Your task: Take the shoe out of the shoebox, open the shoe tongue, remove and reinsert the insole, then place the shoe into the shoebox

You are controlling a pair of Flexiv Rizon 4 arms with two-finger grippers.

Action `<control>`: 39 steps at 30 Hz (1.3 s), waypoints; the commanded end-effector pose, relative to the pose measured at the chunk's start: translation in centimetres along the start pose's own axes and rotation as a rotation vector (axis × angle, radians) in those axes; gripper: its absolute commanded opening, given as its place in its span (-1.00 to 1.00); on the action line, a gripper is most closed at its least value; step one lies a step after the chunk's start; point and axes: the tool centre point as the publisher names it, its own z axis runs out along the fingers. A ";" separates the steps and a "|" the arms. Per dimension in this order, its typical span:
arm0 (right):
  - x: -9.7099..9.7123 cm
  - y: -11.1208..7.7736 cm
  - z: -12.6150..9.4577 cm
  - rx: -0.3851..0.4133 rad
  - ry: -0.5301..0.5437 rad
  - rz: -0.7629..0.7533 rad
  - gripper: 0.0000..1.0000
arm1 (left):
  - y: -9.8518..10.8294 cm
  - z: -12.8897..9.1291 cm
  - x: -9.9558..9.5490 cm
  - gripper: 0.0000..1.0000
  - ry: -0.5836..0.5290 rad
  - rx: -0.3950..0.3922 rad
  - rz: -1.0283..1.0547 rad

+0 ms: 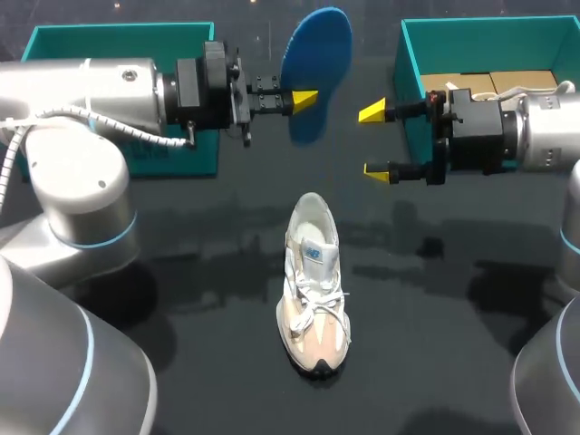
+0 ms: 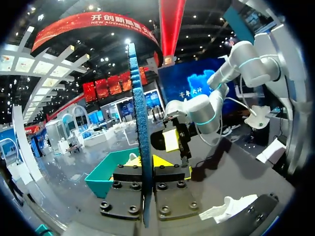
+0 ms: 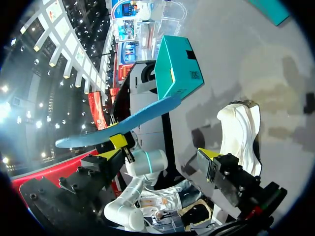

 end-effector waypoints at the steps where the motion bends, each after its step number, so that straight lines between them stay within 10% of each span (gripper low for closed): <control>1: 0.0 -0.1 0.1 -0.003 -0.001 0.001 1.00 | 0.0 -0.2 0.4 -1.00 -0.026 0.012 0.135; 14: 0.0 -0.1 0.1 -0.003 -0.001 0.001 1.00 | 0.2 -0.7 0.5 -1.00 0.031 -0.120 0.437; 39: 0.0 -0.1 0.1 -0.003 -0.001 0.001 1.00 | -0.1 -1.0 0.9 -1.00 0.018 -0.113 0.648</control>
